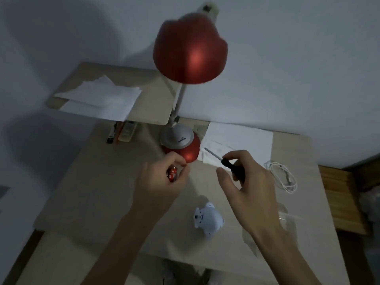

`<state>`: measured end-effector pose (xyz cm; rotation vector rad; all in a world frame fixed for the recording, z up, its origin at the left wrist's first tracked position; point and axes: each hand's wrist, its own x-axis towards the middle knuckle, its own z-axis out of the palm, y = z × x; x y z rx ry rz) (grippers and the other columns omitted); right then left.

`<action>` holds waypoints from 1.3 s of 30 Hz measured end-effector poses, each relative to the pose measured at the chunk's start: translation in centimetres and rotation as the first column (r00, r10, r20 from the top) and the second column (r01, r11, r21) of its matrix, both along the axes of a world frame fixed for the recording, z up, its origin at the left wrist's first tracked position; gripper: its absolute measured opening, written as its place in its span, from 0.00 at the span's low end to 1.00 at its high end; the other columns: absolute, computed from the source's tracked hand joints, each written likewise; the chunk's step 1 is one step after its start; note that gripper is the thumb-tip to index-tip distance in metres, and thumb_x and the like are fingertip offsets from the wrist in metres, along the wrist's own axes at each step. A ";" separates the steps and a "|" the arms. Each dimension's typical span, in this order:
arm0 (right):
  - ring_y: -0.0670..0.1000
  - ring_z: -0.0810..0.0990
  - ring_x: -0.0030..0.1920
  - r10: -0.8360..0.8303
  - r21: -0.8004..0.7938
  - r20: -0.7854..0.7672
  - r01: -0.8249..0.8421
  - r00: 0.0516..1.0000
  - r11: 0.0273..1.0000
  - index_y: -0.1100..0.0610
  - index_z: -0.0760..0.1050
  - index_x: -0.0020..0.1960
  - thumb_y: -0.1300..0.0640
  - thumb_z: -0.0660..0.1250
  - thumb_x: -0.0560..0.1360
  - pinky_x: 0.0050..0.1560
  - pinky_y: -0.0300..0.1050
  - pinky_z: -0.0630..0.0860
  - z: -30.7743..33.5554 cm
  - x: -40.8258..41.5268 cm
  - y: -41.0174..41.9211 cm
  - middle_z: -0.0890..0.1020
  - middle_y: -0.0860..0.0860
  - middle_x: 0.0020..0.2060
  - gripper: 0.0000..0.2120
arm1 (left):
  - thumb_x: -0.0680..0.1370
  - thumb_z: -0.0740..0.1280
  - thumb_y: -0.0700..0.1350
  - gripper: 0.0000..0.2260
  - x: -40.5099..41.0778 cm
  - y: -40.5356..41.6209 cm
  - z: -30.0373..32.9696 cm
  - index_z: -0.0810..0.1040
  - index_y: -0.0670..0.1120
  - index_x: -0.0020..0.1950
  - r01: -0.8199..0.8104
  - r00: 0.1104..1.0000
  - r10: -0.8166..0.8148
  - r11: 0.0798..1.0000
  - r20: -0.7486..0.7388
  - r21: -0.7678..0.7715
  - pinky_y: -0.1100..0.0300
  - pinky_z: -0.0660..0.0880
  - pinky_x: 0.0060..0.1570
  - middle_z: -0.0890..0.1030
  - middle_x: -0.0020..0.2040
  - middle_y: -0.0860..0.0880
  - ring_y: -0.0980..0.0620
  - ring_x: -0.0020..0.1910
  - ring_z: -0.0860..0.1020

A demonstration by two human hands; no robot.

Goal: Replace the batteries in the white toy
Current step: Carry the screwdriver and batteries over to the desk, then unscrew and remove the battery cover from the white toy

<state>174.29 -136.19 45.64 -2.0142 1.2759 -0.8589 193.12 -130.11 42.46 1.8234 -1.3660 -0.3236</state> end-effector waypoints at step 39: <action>0.41 0.76 0.40 0.060 0.231 -0.132 -0.028 0.989 0.973 0.49 0.77 0.55 0.50 0.68 0.77 0.39 0.37 0.66 -22.5 -0.1 -5.6 0.75 0.40 0.35 0.08 | 0.78 0.73 0.44 0.02 0.3 -5.6 -29.3 0.82 0.47 0.47 0.081 0.934 -0.126 0.986 0.335 0.144 0.48 0.76 0.42 0.83 0.45 0.50 0.46 0.45 0.79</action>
